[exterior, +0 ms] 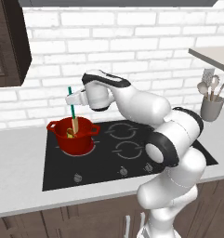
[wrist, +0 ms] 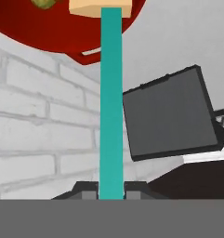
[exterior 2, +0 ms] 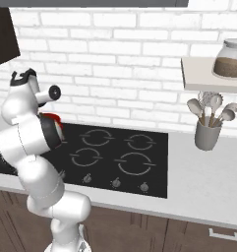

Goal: Put the carrot and cucumber in the pot. Retrieve the spatula and lightly stir the vegetables in the pot.

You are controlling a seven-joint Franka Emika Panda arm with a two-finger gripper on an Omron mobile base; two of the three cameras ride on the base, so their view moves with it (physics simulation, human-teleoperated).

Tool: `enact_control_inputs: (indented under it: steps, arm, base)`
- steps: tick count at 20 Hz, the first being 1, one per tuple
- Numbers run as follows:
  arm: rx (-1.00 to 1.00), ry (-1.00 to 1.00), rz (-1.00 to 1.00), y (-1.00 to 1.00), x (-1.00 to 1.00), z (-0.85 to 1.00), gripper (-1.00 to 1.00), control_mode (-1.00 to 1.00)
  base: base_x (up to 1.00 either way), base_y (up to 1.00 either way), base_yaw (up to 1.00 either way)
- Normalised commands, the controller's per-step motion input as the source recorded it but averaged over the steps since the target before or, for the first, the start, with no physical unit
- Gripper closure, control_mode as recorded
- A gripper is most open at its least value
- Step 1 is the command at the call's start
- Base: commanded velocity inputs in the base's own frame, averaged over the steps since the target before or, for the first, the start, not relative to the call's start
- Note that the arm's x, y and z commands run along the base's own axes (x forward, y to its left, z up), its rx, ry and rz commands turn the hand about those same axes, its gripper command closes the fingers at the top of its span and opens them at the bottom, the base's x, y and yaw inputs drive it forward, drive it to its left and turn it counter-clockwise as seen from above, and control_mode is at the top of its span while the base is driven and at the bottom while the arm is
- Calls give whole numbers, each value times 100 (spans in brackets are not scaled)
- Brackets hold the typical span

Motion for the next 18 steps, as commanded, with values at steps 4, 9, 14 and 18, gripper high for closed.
enact_control_inputs:
  steps: [4,9,14,18]
  arm:
    - [0,-1,4,18,23,-12,100,-100]
    - [0,-3,6,14,29,-26,100,-100]
    - [-3,-6,7,26,31,-32,100,-100]
    - [-2,-3,5,6,13,-17,100,-100]
  base:
    - [0,0,0]
    - [0,0,0]
    - [0,0,0]
    - [0,0,0]
